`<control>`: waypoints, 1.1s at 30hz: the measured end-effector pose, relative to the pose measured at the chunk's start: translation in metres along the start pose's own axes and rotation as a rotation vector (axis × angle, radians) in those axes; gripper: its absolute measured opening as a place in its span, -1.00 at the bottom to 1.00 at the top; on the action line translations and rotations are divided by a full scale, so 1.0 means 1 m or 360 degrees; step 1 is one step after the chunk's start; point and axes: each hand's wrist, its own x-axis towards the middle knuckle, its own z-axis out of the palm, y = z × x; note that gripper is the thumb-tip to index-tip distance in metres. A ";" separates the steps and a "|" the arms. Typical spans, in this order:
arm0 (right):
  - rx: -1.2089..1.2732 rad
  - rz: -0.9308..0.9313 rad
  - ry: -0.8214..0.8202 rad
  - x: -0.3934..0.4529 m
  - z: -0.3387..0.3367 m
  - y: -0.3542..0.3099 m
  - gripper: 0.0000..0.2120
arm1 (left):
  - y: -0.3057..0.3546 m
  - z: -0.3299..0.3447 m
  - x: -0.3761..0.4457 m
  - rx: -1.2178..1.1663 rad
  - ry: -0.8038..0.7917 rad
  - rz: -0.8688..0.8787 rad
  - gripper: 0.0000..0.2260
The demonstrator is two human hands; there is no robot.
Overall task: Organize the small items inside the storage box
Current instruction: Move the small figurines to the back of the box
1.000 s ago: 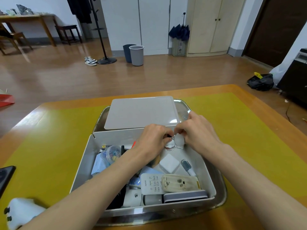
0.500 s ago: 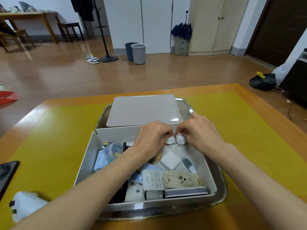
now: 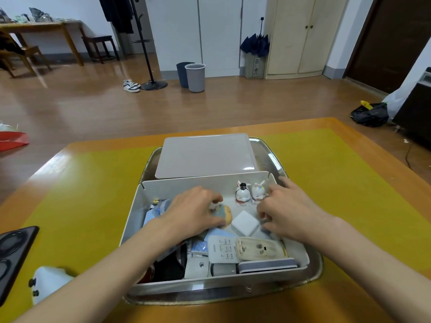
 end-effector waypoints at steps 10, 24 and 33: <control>0.0008 0.0086 -0.0251 0.002 0.001 -0.015 -0.79 | 0.005 0.007 0.017 0.0065 -0.0322 -0.0160 -0.64; 0.0561 0.0038 0.0230 -0.006 -0.003 -0.005 -0.64 | 0.004 -0.003 0.022 -0.0479 0.0195 -0.0305 -0.67; 0.0414 -0.0143 0.0184 0.000 0.004 -0.014 -0.77 | 0.004 -0.008 0.024 -0.0772 0.0388 -0.0497 -0.61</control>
